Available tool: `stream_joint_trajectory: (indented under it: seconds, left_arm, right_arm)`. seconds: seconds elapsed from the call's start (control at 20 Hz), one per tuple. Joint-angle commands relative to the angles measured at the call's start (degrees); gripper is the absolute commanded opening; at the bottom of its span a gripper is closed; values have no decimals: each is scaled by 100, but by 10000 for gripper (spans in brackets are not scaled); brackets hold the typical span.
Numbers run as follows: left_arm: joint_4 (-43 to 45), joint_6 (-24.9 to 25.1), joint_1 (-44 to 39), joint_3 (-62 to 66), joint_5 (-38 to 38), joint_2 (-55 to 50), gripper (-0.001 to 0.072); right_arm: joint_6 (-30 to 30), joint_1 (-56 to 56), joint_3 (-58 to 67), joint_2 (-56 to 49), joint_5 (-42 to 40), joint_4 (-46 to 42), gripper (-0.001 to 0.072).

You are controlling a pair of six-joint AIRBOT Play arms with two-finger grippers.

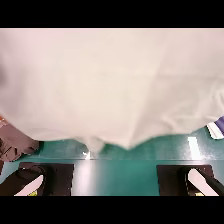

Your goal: Fold the shirts.

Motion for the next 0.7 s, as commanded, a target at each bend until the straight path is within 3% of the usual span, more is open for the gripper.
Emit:
stream_joint_trajectory:
  seconds: [0.0, 0.2, 0.4, 0.65]
  left_arm:
    - [334, -46, 4, -852, -953, -789, 28]
    - [341, -20, 4, -1517, -955, -2155, 28]
    - [422, 61, 4, -1572, -50, -3460, 28]
    - [446, -39, 4, -1572, 896, -4054, 30]
  right_arm:
    - [109, 804, -697, -916, 595, -546, 15]
    - [136, 1720, -1392, -2192, 396, -1550, 15]
    - [136, 2004, -1565, -3324, -645, -1563, 15]
    - [155, 1993, -1567, -3840, -1351, -1523, 17]
